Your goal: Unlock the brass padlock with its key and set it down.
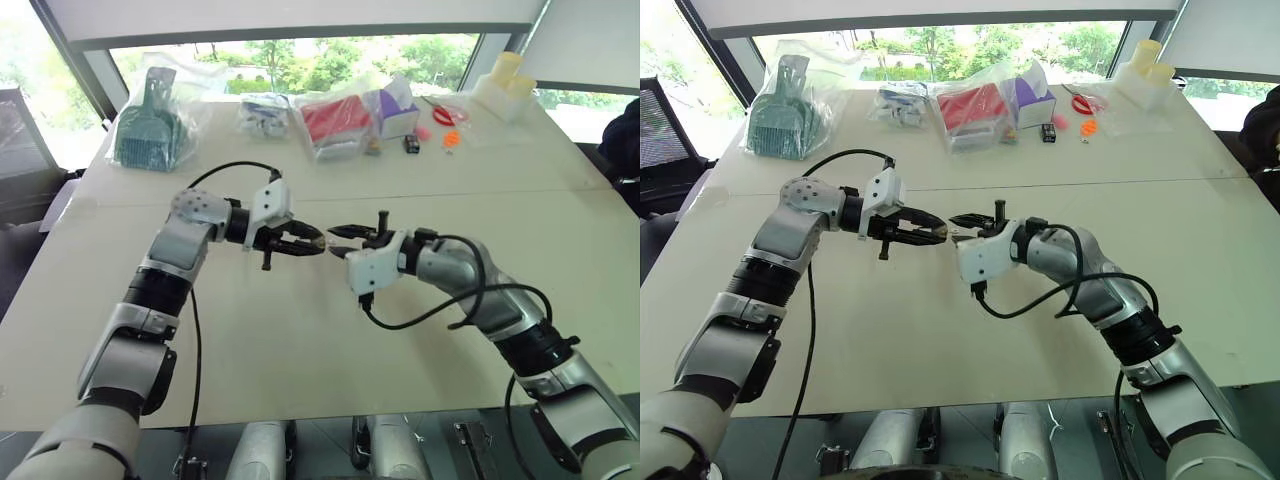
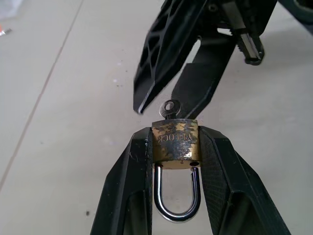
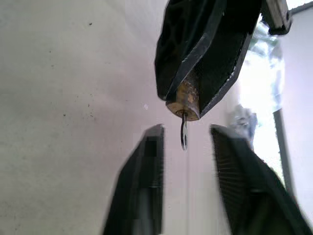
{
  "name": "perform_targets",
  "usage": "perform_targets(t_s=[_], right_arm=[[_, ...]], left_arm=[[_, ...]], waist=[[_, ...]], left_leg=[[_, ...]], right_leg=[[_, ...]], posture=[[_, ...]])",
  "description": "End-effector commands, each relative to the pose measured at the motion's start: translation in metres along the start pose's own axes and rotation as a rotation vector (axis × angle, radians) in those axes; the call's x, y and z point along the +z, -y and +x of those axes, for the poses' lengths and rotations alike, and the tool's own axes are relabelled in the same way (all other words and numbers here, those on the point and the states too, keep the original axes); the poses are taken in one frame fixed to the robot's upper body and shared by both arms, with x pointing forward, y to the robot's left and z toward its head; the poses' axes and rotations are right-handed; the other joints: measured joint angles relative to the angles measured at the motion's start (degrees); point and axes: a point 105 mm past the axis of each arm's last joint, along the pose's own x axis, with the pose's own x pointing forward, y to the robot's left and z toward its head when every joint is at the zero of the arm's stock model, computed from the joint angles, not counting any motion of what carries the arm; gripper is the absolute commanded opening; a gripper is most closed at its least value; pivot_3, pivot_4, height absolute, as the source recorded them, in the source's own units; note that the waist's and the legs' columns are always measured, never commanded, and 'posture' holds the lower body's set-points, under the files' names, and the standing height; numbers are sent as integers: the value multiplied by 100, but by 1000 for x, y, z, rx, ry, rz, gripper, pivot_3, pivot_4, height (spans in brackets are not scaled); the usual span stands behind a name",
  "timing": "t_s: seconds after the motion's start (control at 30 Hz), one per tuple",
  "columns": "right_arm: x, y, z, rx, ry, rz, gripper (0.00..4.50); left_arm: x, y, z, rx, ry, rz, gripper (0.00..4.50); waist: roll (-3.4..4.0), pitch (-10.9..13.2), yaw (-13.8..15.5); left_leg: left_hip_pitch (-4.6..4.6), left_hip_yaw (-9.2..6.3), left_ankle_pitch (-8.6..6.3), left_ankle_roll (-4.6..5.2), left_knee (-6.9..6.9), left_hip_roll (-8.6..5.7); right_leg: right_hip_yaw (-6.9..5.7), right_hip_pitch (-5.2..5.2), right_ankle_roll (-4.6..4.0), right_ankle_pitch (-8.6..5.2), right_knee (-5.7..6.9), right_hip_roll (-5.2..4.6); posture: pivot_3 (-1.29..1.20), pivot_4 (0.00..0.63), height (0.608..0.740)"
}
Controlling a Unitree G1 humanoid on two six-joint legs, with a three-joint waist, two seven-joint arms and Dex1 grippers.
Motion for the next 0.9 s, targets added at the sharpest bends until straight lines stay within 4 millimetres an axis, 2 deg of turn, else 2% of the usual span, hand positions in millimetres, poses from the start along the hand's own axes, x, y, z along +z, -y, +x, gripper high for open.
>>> perform_targets(t_s=[0.03, 0.1, 0.3, 0.53, 0.63, 0.87, 0.9], right_arm=[[8, 16, -6, -105, 50, -94, 3623], [11, 19, -7, -132, 85, -125, 4471], [19, 28, -6, -193, 169, -193, 4471], [17, 31, -6, -193, 210, -248, 4471], [18, 32, -7, -199, 225, -253, 3569], [26, 29, -7, -188, 277, -278, 53], [27, 29, -7, -187, 282, -282, 53]], left_arm=[[23, -3, -7, -12, 40, 36, 742], [24, -3, -9, -26, 43, 28, 742], [33, 1, -12, -85, 75, -9, 742], [36, 7, -15, -138, 71, -11, 742], [35, 8, -16, -140, 65, -9, 742], [35, 6, -17, -136, 65, -8, 742], [35, 6, -16, -135, 66, -8, 742]], waist=[[0, 0, -3], [0, 0, -7], [0, 0, -8], [0, 0, -7], [0, 0, -13], [0, 1, -14], [0, 1, -15]], left_leg=[[1, -1, 1, -1, 0, 0], [1, -1, 1, -2, 0, 1], [1, -1, 1, -1, 0, 1], [1, -2, 1, -1, 0, 1], [1, -1, 1, -1, 0, 1], [1, -1, 1, -1, 0, 1], [2, -1, 1, -1, 0, 2]], right_leg=[[0, 0, 0, 0, 1, 0], [0, 0, 0, 0, 2, 0], [2, 0, -1, 0, 1, 0], [3, 0, -1, 0, 1, 0], [3, 0, -1, 0, 1, 1], [5, 0, -1, 0, 1, 0], [6, 0, -1, 0, 1, 1]], posture=[[0, 150, 740], [0, 150, 740], [0, 150, 740], [0, 150, 740], [0, 150, 740], [0, 150, 740], [0, 150, 740]])
